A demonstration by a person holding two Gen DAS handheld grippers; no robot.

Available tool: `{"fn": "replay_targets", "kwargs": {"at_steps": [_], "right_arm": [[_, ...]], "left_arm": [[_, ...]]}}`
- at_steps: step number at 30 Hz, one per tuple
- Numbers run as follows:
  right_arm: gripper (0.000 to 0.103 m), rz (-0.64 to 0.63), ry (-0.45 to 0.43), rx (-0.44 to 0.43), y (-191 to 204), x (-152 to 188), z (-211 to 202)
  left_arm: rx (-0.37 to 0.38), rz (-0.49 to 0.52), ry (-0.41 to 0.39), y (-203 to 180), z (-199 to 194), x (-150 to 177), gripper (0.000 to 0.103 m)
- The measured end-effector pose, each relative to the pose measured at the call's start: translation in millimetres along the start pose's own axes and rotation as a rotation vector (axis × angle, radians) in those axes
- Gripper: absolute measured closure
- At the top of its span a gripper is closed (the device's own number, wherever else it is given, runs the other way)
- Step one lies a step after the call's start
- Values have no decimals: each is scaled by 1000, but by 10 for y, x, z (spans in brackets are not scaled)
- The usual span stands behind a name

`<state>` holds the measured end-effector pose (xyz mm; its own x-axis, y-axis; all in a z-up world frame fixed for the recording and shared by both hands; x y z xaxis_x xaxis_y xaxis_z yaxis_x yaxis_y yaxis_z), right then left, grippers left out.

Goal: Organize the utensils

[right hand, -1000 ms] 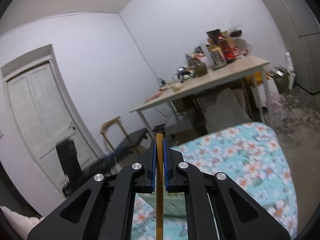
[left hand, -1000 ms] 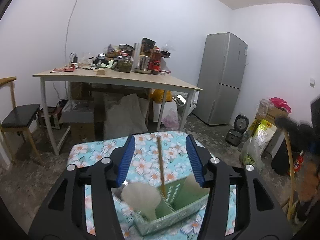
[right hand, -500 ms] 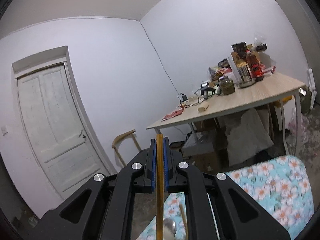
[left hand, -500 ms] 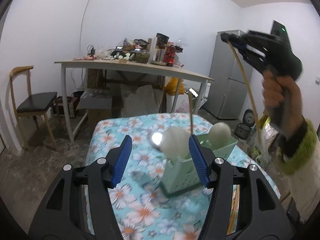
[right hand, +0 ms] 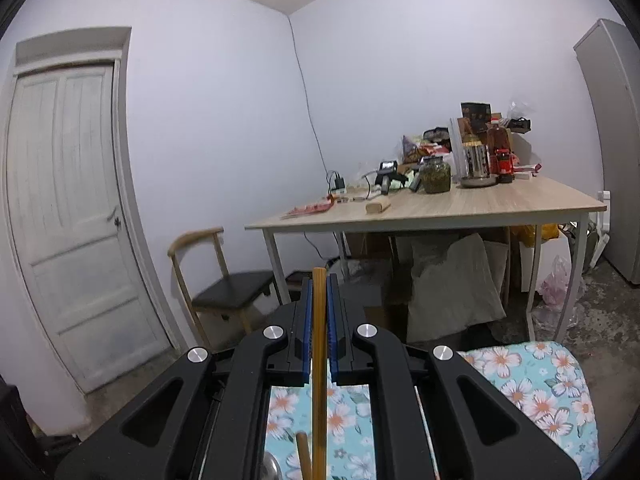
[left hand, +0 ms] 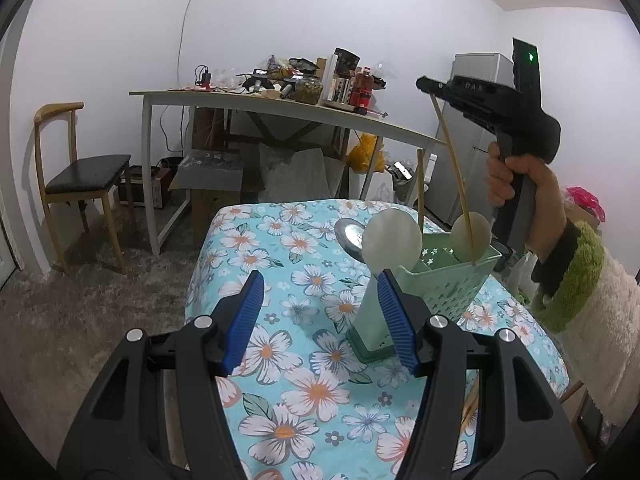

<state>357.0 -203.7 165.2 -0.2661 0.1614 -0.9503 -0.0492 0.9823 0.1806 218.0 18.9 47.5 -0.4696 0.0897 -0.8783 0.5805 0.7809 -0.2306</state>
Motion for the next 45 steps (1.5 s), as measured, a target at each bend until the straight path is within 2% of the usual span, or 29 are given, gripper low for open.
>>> {"fn": "replay_targets", "kwargs": {"at_steps": [5, 12, 21, 27, 29, 30, 31, 34, 38, 42, 45], "right_arm": [[95, 11, 40, 5, -51, 53, -12], [95, 3, 27, 17, -50, -30, -115], [95, 53, 10, 8, -166, -101, -668], [95, 85, 62, 12, -295, 8, -868], [92, 102, 96, 6, -342, 47, -873], [84, 111, 114, 1, -367, 64, -859], [81, 125, 133, -1, -401, 82, -849], [78, 139, 187, -5, -475, 121, -788], [67, 159, 298, -1, -614, 178, -663], [62, 162, 461, -1, -766, 273, -384], [61, 160, 640, -18, -916, 449, -35]], "left_arm": [[6, -4, 1, -51, 14, -18, 47], [12, -6, 1, -105, 5, -31, 47], [34, -5, 23, -155, 86, 30, 47], [47, -7, 21, -173, 124, 26, 47], [47, -7, 26, -167, 135, 41, 47], [45, -7, 30, -157, 144, 54, 47], [44, -8, 34, -145, 146, 70, 47], [38, -15, 49, -102, 186, 138, 47], [37, -38, 67, 1, 261, 222, 47], [59, -64, 102, 109, 385, 322, 43], [76, -69, 126, 171, 496, 400, 40]]}}
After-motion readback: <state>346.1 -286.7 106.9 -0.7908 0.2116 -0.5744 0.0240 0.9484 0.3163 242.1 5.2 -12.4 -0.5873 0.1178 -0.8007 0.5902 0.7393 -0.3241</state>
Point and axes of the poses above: each gripper's, at about its wrist camera, not at the fingertips, and z roughly the way its jaws point, y to its left, x to its underside, the point moved 4 cm from there along z, roughly the way its jaws point, and after that the axes turned 1 degree about -y, right-handed, at the moved point
